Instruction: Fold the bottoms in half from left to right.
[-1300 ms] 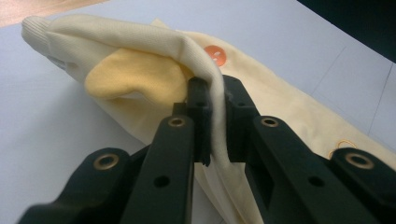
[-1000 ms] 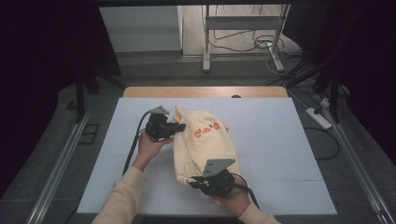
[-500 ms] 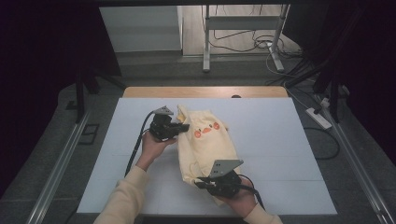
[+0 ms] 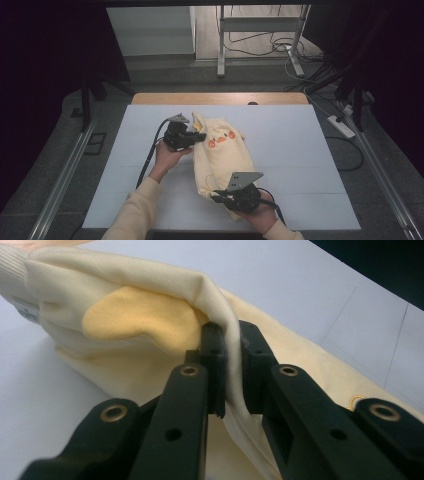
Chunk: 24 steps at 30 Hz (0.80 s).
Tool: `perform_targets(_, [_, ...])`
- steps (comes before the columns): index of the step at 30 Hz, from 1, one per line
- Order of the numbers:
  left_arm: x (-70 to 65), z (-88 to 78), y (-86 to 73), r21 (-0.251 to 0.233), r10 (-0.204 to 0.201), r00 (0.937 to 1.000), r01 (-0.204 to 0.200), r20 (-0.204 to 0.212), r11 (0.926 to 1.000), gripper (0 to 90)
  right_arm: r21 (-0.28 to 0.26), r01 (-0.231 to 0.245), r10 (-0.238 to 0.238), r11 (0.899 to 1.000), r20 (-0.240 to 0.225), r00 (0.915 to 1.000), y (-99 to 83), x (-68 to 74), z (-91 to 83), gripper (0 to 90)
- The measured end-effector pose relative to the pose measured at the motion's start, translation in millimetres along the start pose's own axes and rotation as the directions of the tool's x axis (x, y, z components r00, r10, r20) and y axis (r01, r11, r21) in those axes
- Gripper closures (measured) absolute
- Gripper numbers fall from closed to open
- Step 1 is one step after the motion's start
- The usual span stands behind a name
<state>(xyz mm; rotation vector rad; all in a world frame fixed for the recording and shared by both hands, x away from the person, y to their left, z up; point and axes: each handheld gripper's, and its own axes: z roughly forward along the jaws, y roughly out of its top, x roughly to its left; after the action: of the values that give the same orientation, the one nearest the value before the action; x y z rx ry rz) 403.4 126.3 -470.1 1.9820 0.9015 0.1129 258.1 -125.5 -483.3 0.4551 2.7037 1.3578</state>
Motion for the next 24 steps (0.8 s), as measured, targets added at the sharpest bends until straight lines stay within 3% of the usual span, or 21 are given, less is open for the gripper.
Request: perform_targets(24, [-11.8,23.0,9.7,0.019,0.005,0.9992,-0.006,0.040,0.9998,83.1,0.000,-0.020,0.020,1.000,0.012,0.9997,-8.2,1.1,-12.2,81.4])
